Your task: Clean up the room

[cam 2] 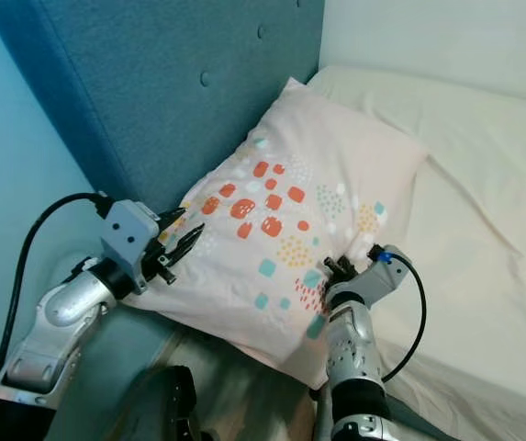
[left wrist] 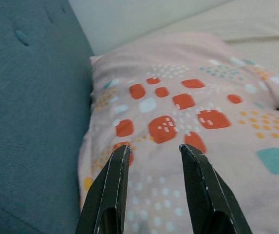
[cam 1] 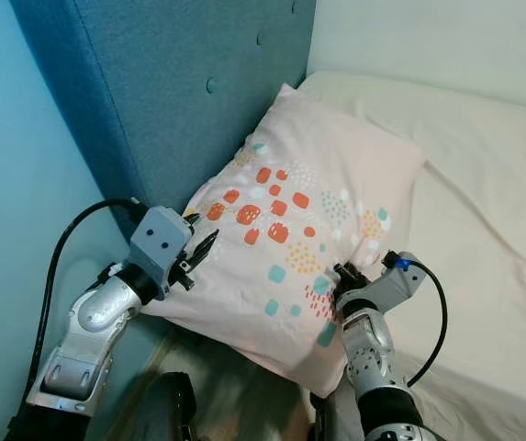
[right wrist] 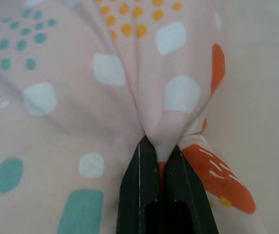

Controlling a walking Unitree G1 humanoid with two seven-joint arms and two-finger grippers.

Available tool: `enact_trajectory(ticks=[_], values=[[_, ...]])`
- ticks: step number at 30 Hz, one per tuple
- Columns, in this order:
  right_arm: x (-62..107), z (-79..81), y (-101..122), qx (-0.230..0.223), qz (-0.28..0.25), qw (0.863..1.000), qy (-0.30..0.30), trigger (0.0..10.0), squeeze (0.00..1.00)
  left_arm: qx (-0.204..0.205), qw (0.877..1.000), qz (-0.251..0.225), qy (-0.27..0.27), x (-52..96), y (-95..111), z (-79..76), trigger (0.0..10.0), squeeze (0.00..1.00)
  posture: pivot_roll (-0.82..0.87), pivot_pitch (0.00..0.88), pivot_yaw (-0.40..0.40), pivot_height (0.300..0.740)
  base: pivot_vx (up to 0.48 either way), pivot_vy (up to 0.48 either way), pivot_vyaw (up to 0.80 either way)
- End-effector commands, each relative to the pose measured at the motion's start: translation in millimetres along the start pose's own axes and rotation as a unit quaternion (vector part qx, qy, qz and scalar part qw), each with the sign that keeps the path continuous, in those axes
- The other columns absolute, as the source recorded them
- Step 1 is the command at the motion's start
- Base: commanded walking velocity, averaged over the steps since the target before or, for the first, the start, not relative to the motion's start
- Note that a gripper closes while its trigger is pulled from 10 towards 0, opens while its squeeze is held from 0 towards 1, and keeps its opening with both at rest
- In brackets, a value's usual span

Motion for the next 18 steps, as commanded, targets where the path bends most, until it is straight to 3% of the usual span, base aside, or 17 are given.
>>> enact_trajectory(ticks=[1,4,5,6,7,8,9,10,11,15,17,18], values=[[-2.7,11.6,-9.5,-0.023,0.013,1.0,0.0,3.6,0.0,0.017,1.0,0.008,-0.009,3.8,-3.3,-8.7,10.0,0.0,0.11,0.195,0.004,0.576,0.0,0.0,0.0],[-8.3,13.5,4.3,-0.026,-0.002,1.0,0.015,3.9,0.04,0.036,0.999,0.014,-0.004,8.9,-6.0,-6.6,10.0,0.0,0.11,0.194,0.008,0.576,0.0,0.0,0.0],[-10.3,16.3,10.4,-0.027,-0.009,0.999,0.028,4.7,1.0,0.05,0.999,0.016,0.001,11.6,-7.2,-3.8,10.0,0.0,0.11,0.191,0.01,0.576,0.0,0.0,0.0],[-11.2,18.4,13.7,-0.028,-0.013,0.999,0.036,4.7,1.0,0.059,0.998,0.017,0.005,13.2,-7.7,-2.0,10.0,0.0,0.11,0.191,0.01,0.576,0.0,0.0,0.0],[-12.5,24.1,18.9,-0.009,-0.019,0.998,0.055,10.0,1.0,0.073,0.997,0.015,0.005,17.8,-8.2,1.4,10.0,0.0,0.11,0.184,0.011,0.576,0.0,0.0,0.0],[-13.3,28.1,22.1,0.005,-0.022,0.997,0.068,10.0,1.0,0.082,0.997,0.013,0.006,21.1,-8.6,3.6,10.0,0.0,0.11,0.182,0.01,0.576,0.0,0.0,0.0],[-13.1,33.7,25.6,0.029,-0.027,0.996,0.086,10.0,0.54,0.093,0.996,0.01,-0.004,25.9,-7.9,4.5,10.0,0.0,0.11,0.18,0.01,0.576,0.0,0.0,0.0],[-12.7,37.1,27.6,0.045,-0.03,0.994,0.097,10.0,0.54,0.1,0.995,0.008,-0.011,29.0,-7.4,4.6,10.0,0.0,0.1,0.173,0.008,0.576,0.0,0.0,0.0],[-10.1,40.0,30.5,0.072,-0.037,0.991,0.111,10.0,0.0,0.095,0.995,0.007,-0.035,32.7,-5.8,0.9,10.0,0.0,0.1,0.167,0.004,0.576,0.0,0.0,0.0],[-6.3,43.4,34.0,0.111,-0.049,0.984,0.129,10.0,0.0,0.093,0.993,0.009,-0.071,37.5,-3.9,-5.9,10.0,0.0,0.1,0.162,0.002,0.576,0.0,0.0,0.0],[1.1,38.8,41.6,0.177,-0.07,0.973,0.13,10.0,0.0,0.085,0.989,0.014,-0.124,45.3,-2.6,-16.0,10.0,0.0,0.08,0.141,0.004,0.576,0.0,0.0,0.0],[1.1,38.8,41.6,0.177,-0.07,0.973,0.13,10.0,0.0,0.085,0.989,0.014,-0.124,45.3,-2.6,-16.0,10.0,0.0,0.08,0.141,0.004,0.576,0.0,0.0,0.0]])
Point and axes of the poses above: a point about 5 cm out from each wrist's last joint towards the gripper, its own x axis pointing back from the gripper into the wrist, its own y axis along the axis of the wrist's last joint, z = x × y, the point moved 3 cm from there along -x, pointing out of the wrist towards the gripper, and after that the axes turned 9 degrees about -x, right-handed, at the moved point
